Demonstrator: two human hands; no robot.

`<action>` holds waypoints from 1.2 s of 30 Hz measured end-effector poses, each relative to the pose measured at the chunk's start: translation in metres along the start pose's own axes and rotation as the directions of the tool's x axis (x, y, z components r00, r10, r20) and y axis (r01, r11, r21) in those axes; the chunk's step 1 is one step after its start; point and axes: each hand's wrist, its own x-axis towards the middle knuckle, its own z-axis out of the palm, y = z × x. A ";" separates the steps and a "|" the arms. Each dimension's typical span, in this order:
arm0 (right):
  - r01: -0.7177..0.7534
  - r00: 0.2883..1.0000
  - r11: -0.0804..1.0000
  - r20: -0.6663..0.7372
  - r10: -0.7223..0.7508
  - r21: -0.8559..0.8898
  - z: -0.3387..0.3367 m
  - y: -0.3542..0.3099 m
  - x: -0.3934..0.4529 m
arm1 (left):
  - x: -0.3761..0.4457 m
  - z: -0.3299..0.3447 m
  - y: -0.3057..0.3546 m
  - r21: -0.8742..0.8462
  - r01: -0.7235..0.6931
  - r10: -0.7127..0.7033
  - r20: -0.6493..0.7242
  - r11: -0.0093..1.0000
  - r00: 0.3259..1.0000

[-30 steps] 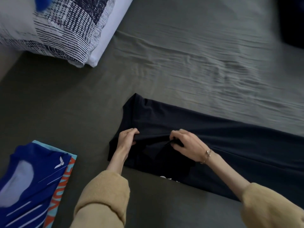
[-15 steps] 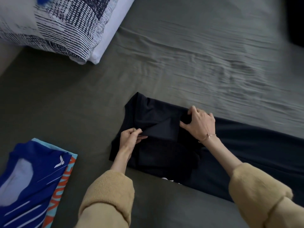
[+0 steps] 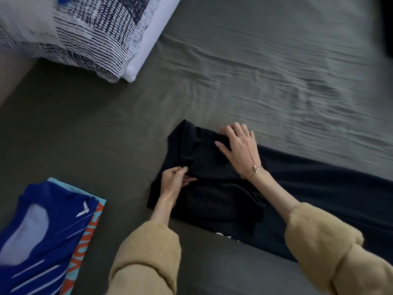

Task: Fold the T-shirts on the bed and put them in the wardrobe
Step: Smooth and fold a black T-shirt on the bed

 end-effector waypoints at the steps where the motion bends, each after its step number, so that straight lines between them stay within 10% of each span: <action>1: -0.041 0.999 0.999 0.035 0.041 -0.003 0.002 0.000 0.004 | 0.000 0.000 0.001 -0.002 0.004 -0.004 -0.004 1.000 1.000; 14: 0.071 0.906 0.987 0.424 -0.005 -0.142 0.028 0.003 -0.053 | -0.006 0.001 0.007 -0.061 0.041 -0.042 -0.018 0.997 0.999; 29: -0.107 0.899 0.989 0.415 0.138 -0.099 0.003 0.007 -0.073 | -0.008 0.002 0.010 -0.102 0.054 -0.061 -0.062 0.993 0.996; 33: -0.228 0.871 0.966 0.419 0.258 -0.122 -0.033 0.031 -0.111 | -0.020 0.016 0.011 -0.096 -0.003 -0.022 -0.261 0.995 0.965; 36: -0.392 0.811 0.908 0.410 0.418 -0.149 -0.061 0.062 -0.146 | -0.039 0.033 0.009 0.255 -0.053 0.186 -0.533 0.965 0.825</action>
